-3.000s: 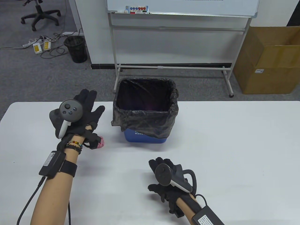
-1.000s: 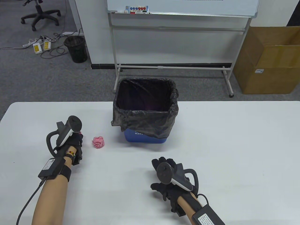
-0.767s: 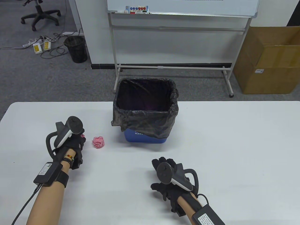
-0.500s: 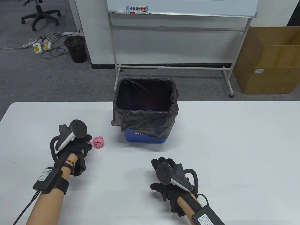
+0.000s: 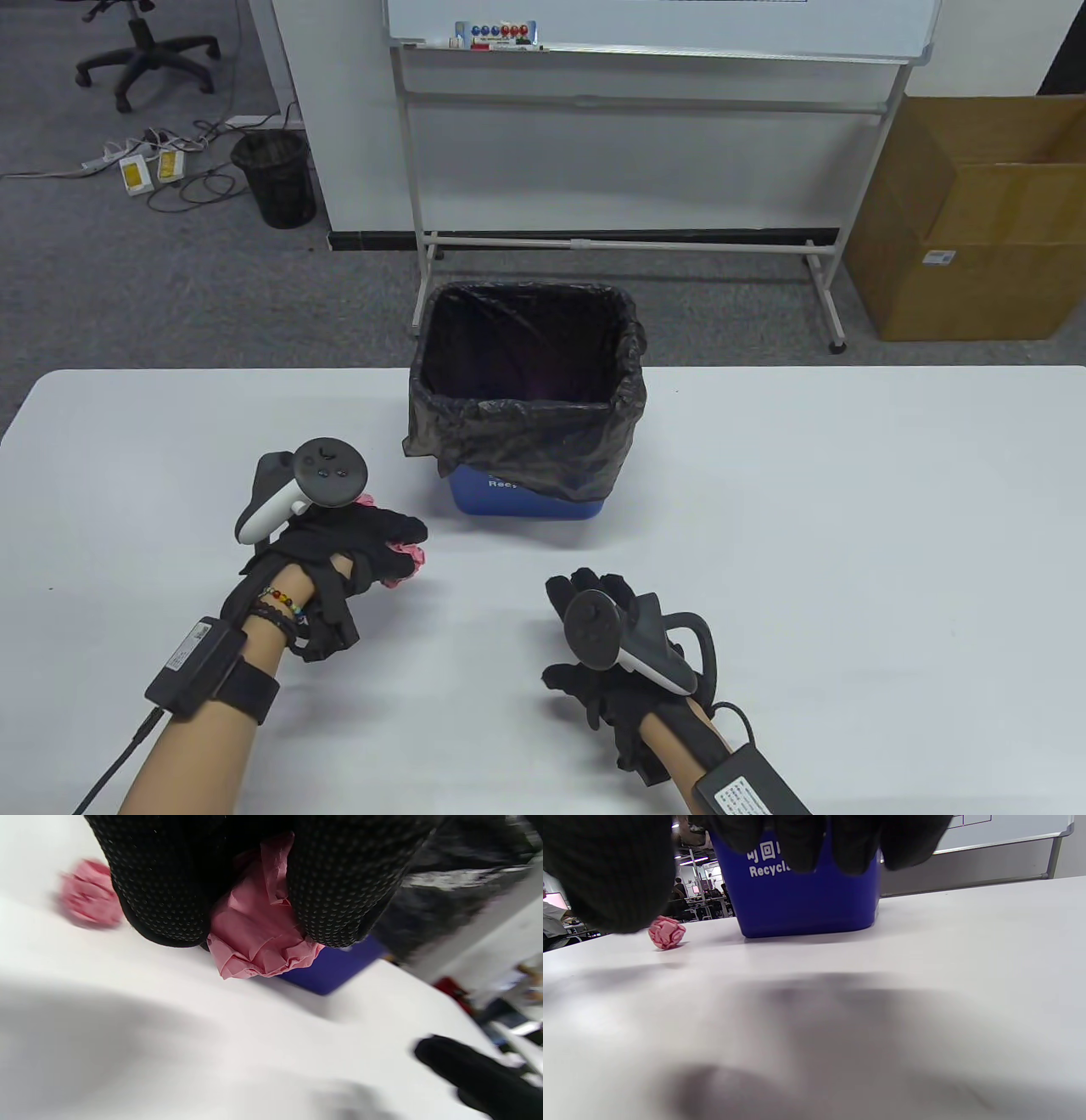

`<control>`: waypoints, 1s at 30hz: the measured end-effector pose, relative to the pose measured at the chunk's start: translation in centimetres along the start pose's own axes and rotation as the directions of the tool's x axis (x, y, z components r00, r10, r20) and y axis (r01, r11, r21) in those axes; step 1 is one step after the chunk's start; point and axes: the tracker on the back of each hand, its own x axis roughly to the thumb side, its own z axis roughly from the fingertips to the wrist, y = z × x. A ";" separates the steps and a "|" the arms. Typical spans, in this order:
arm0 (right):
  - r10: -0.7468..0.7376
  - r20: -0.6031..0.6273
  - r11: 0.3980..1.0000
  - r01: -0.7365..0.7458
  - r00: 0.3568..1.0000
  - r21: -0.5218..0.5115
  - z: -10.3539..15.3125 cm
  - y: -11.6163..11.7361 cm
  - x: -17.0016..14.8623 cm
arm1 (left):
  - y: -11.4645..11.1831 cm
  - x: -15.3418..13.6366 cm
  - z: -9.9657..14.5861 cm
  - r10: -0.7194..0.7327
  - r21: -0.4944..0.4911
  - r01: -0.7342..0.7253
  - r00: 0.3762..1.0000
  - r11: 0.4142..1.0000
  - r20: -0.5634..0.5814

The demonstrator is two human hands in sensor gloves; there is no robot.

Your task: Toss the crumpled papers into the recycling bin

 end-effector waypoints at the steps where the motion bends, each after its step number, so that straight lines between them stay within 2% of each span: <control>1: 0.000 -0.001 1.000 0.000 1.000 0.001 0.0 0.0 0.0 | -0.1 0.4 -0.1 0.017 -0.009 -0.017 1.000 1.000 0.021; 6: -0.008 -0.010 1.000 0.008 1.000 0.002 0.0 0.0 -0.2 | -0.4 3.6 -0.8 0.137 -0.101 -0.121 0.975 0.988 0.173; 11: -0.014 -0.017 1.000 0.014 1.000 0.001 -0.1 -0.1 -0.4 | 0.0 7.1 -1.2 0.263 -0.181 -0.214 0.911 0.960 0.317; 15: -0.016 -0.018 1.000 0.016 1.000 0.002 -0.1 -0.1 -0.4 | 1.5 10.2 -1.5 0.349 -0.189 -0.296 0.834 0.937 0.428; 18: -0.021 -0.017 1.000 0.021 1.000 -0.003 -0.1 -0.2 -0.5 | 3.1 12.0 -1.7 0.383 -0.141 -0.362 0.785 0.921 0.487; 21: -0.028 -0.017 1.000 0.028 0.999 -0.007 -0.1 -0.4 -0.6 | 5.3 13.2 -2.0 0.349 0.040 -0.433 0.775 0.901 0.527; 23: -0.032 -0.016 0.999 0.032 0.999 -0.009 -0.1 -0.4 -0.6 | 6.8 13.6 -2.3 0.290 0.219 -0.457 0.799 0.862 0.526; 25: -0.033 -0.016 0.999 0.033 0.999 -0.009 -0.2 -0.4 -0.6 | 7.6 13.8 -2.7 0.253 0.346 -0.472 0.816 0.811 0.520; 29: -0.038 -0.015 0.999 0.038 0.999 -0.010 -0.2 -0.4 -0.6 | 8.1 13.8 -3.8 0.130 0.566 -0.395 0.883 0.724 0.450; 30: -0.038 -0.015 0.999 0.038 0.999 -0.011 -0.2 -0.4 -0.7 | 8.1 13.8 -4.2 0.094 0.622 -0.345 0.912 0.703 0.400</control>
